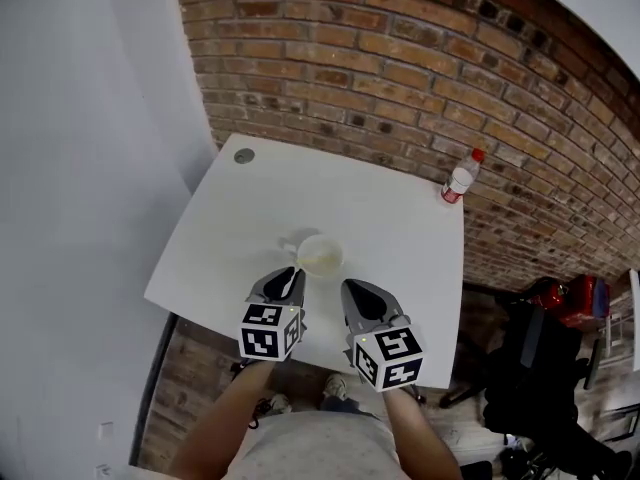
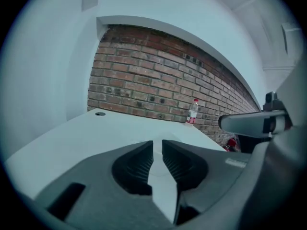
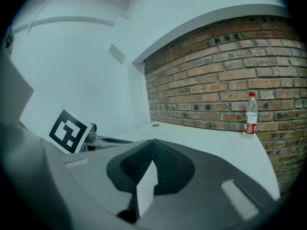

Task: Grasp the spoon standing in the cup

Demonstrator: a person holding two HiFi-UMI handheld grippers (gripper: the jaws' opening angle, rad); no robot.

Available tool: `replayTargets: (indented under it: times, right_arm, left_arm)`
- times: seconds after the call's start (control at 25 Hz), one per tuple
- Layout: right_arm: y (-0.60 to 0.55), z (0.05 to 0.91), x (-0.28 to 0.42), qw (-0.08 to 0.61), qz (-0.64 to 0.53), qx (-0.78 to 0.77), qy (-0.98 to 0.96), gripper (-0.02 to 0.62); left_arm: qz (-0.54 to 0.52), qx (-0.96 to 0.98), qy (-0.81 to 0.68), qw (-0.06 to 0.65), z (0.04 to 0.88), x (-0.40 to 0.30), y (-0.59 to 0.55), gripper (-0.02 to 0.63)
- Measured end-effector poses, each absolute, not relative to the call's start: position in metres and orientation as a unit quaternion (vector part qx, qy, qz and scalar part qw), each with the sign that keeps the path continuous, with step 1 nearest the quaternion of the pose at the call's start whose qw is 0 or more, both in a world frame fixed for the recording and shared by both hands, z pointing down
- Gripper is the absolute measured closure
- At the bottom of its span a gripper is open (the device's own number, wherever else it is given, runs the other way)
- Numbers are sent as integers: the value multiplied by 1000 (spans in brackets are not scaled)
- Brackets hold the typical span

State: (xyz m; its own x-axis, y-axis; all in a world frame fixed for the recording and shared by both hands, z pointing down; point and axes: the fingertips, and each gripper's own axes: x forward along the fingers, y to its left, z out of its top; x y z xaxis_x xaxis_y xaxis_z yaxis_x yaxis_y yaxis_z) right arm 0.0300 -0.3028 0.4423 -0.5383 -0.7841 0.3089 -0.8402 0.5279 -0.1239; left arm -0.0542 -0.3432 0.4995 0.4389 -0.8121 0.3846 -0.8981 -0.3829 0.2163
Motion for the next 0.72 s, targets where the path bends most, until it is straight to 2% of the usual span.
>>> replayTargets:
  times: [0.24,0.72]
  right_arm:
    - [-322,449,37,113,135,438,-882,591]
    - [-342,462,47,120,145,393,-900,591]
  left_arm:
    - [99,801,-549,219,508,-53,-359,518]
    - [88,759,-593,253,521,-53,-379,516]
